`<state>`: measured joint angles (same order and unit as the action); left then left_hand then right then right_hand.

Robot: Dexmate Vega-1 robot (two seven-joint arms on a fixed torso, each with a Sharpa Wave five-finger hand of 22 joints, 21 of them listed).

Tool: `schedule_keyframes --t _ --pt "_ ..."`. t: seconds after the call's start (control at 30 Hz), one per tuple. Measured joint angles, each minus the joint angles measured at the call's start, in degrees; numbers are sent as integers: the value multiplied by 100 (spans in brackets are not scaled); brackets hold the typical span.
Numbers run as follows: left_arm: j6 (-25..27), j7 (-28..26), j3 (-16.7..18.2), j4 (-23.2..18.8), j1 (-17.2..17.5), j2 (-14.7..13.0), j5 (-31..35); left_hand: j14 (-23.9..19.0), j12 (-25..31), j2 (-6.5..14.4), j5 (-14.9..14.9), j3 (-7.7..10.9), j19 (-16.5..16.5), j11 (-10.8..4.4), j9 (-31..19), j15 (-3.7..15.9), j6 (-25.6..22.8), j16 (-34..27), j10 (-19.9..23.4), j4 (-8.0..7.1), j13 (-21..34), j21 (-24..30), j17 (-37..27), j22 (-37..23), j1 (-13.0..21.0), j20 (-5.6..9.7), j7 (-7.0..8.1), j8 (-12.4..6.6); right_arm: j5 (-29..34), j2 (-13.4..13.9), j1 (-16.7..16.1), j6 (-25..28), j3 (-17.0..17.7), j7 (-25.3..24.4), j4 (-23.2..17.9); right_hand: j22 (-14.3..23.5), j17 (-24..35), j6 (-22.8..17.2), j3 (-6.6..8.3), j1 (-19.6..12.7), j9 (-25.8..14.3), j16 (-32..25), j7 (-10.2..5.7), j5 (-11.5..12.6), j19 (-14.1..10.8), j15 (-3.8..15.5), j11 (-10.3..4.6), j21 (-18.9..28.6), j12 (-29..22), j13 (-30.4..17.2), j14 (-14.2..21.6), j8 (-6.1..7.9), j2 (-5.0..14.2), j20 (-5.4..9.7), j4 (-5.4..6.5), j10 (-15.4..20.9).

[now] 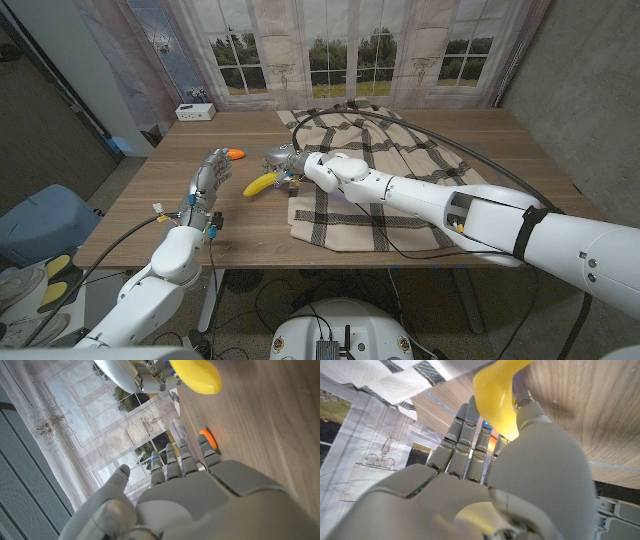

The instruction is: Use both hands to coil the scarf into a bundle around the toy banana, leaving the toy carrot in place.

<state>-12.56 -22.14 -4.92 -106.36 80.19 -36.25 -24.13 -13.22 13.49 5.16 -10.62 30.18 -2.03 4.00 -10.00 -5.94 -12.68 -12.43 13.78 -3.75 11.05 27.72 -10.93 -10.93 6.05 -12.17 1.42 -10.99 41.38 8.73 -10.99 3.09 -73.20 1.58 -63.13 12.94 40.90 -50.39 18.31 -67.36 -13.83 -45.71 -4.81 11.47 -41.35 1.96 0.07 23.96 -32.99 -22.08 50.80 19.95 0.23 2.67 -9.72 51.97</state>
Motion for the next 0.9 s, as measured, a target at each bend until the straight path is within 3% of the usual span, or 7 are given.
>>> schedule_keyframes --t 0.03,0.2,0.9 --pt "18 -4 -26 -9 -30 -4 4 0 0 0 0 0 0 0 0 0 0 0 0 0 0 0 0 0 0 0 0 0 -32 40 -31 179 54 -231 -63 0 3 0 0 0 1 18 0 -1 0 30 0 18 -50 -1 31 0 0 0 0 0" --pt "80 -13 -73 -23 -100 -15 13 0 0 0 0 -1 0 0 0 0 0 0 0 1 0 -44 0 0 0 0 0 0 -64 164 -126 361 239 -413 -250 0 15 -1 -5 1 27 46 0 -1 31 30 0 21 -54 -1 32 0 1 31 5 0" --pt "280 33 -251 -8 -378 -90 16 0 0 0 0 7 0 0 0 0 0 46 -1 -7 0 -44 -1 -15 0 0 0 0 -116 579 -461 1054 804 -812 -906 -1 49 -60 -31 3 41 204 2 -40 84 60 -30 88 -144 -1 81 19 3 39 31 -31"
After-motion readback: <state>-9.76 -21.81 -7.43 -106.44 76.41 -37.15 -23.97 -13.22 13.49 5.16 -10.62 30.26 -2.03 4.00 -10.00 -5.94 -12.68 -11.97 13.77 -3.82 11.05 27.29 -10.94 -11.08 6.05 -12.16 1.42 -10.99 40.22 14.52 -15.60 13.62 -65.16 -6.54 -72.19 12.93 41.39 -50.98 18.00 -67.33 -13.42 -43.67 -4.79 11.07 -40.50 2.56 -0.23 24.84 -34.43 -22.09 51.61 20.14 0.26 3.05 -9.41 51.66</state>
